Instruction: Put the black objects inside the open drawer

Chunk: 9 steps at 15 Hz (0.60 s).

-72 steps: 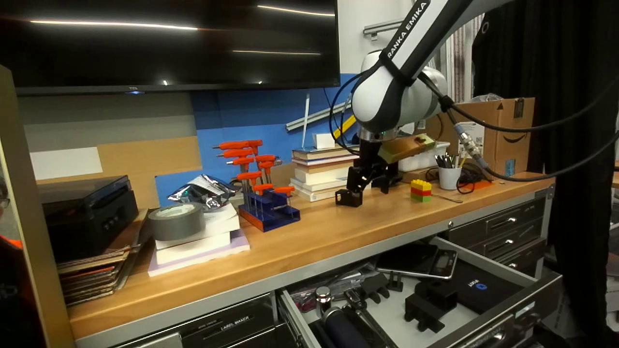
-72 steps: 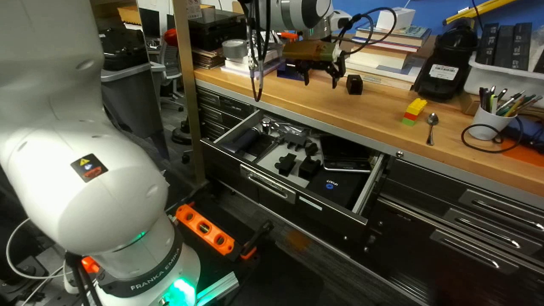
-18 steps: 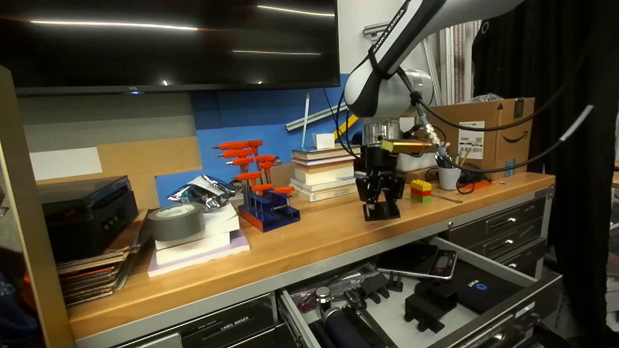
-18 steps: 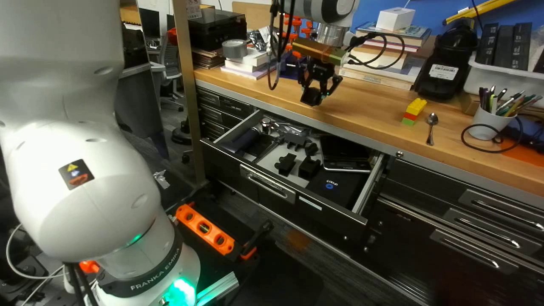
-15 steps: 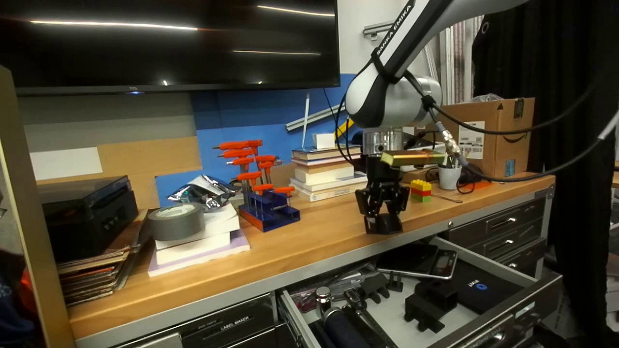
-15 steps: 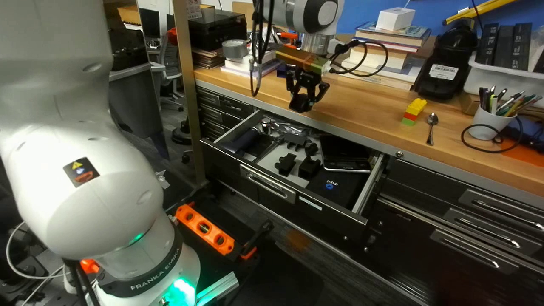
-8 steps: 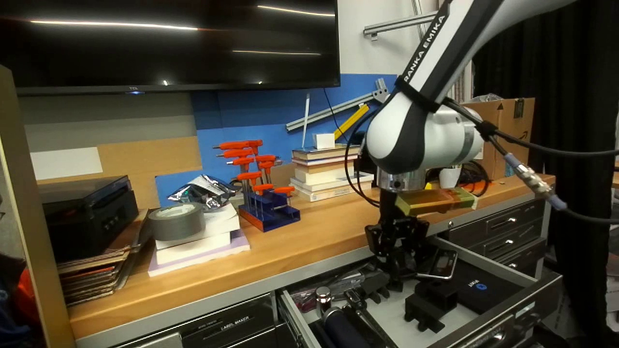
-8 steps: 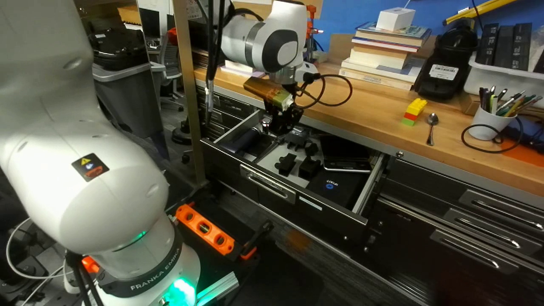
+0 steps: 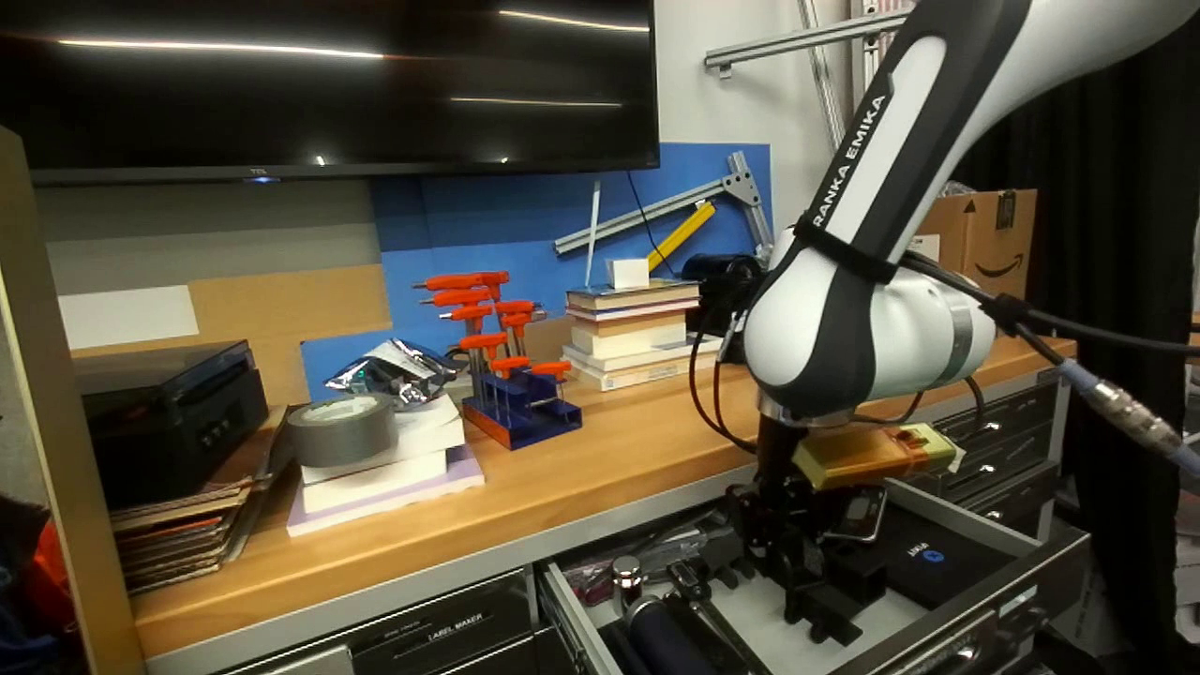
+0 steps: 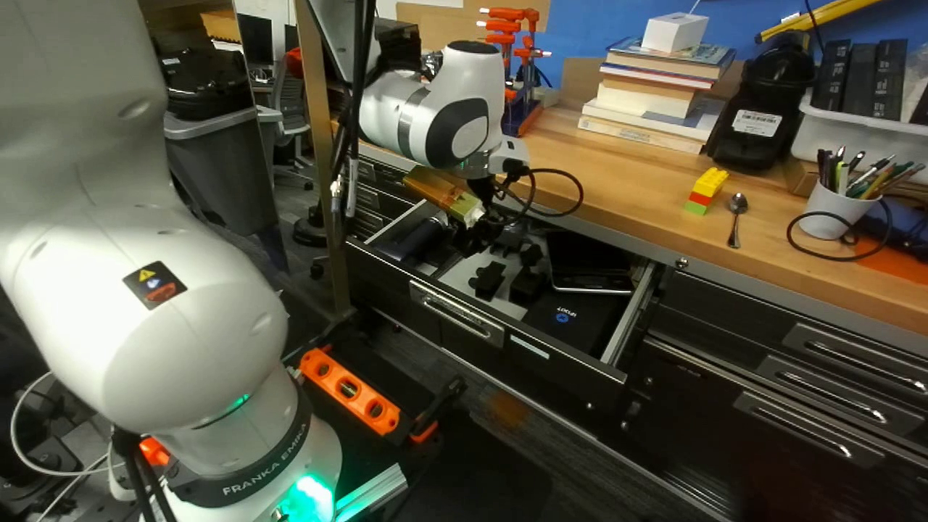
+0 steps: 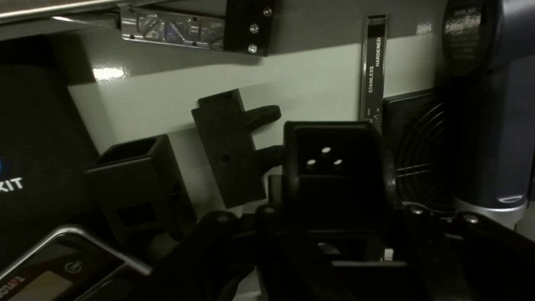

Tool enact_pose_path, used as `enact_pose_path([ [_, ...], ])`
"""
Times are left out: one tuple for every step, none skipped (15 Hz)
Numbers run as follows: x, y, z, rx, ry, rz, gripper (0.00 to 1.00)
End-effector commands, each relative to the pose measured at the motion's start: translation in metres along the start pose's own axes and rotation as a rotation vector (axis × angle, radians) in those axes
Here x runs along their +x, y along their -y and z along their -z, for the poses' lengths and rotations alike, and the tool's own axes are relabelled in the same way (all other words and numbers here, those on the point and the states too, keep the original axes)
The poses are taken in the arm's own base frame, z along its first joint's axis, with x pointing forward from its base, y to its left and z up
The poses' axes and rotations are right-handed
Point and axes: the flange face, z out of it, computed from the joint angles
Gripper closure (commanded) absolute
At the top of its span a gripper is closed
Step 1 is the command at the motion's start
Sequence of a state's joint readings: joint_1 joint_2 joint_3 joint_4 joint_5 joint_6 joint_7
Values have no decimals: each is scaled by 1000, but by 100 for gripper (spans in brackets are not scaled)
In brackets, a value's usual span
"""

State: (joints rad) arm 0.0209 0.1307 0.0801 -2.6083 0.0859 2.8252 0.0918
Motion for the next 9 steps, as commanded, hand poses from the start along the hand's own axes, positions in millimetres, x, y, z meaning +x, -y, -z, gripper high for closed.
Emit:
enact_pose_path([
  [-6, 15, -11, 31, -10, 18, 74],
  [-9, 20, -14, 40, -1, 21, 74],
  [-11, 26, -16, 50, 5, 23, 74],
  [-13, 29, -19, 56, 8, 25, 74],
  [-14, 32, -21, 63, 9, 24, 74],
  [-15, 35, -23, 74, 15, 21, 74],
  [-16, 37, -26, 80, 19, 18, 74],
  [-17, 39, -28, 89, 21, 18, 74],
  [-18, 40, -31, 94, 24, 15, 74],
])
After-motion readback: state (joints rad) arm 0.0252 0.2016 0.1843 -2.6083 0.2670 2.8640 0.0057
